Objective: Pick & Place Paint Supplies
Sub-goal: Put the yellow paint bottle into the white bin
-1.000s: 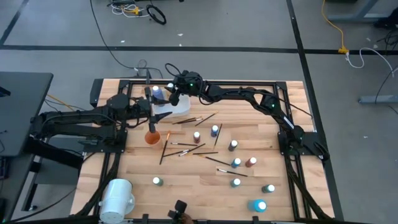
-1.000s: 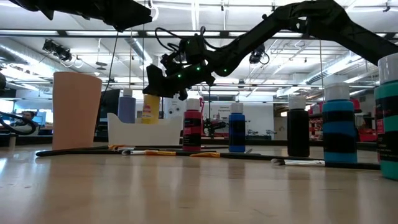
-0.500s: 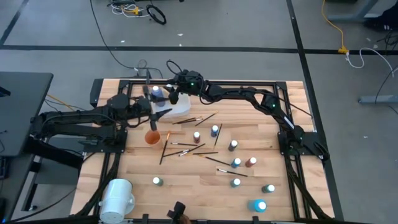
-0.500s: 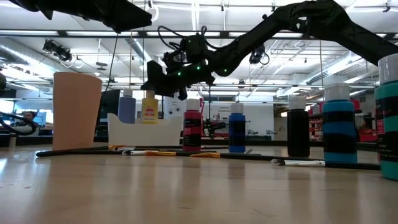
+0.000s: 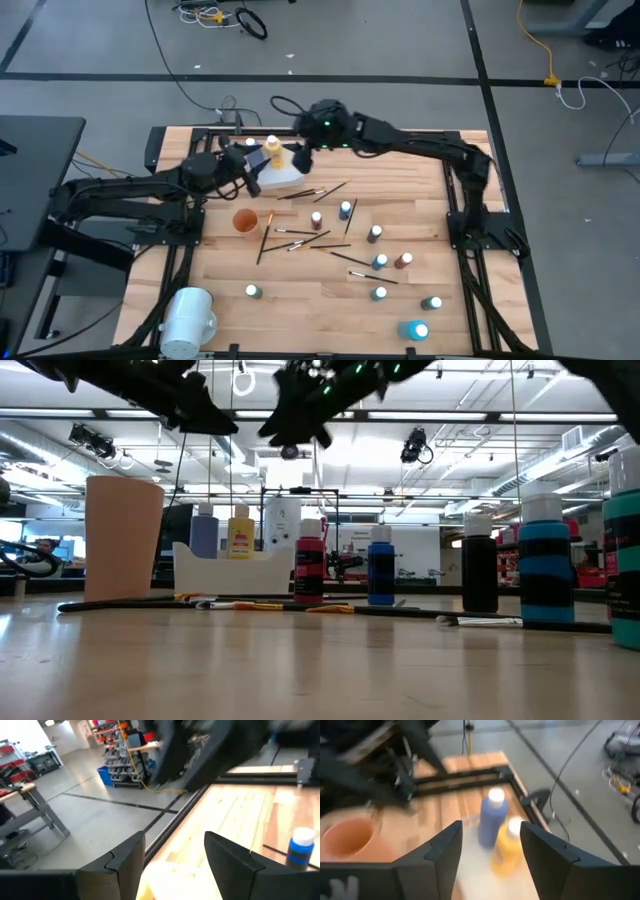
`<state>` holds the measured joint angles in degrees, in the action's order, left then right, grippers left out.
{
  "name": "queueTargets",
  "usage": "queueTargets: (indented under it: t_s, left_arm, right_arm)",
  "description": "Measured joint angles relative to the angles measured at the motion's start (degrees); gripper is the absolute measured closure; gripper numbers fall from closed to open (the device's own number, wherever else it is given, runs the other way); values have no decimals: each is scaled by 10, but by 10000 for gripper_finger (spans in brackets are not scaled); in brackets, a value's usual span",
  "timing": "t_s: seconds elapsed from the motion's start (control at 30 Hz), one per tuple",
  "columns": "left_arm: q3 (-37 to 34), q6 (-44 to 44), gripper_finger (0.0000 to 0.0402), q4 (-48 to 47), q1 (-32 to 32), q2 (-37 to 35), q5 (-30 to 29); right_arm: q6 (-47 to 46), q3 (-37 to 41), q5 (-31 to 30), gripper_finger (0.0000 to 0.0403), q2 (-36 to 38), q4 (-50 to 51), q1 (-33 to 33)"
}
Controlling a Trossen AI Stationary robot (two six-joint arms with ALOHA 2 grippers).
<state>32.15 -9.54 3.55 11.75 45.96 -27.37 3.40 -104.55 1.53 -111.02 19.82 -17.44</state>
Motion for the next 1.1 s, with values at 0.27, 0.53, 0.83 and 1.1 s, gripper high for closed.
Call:
queueTargets:
  t_s: [0.27,0.53,0.83,1.1]
  left_arm:
    - [0,30,187,1,63,60,47]
    - [1,22,187,52,173,102,177]
    - [98,0,187,-37,272,227,298]
    - [151,-16,187,-103,281,319,234]
  right_arm:
    - [-13,33,-86,223,112,153,47]
    - [-55,329,-126,224,240,-70,94]
    - [-35,518,-142,224,332,-291,73]
    - [-32,522,-154,224,357,-281,66]
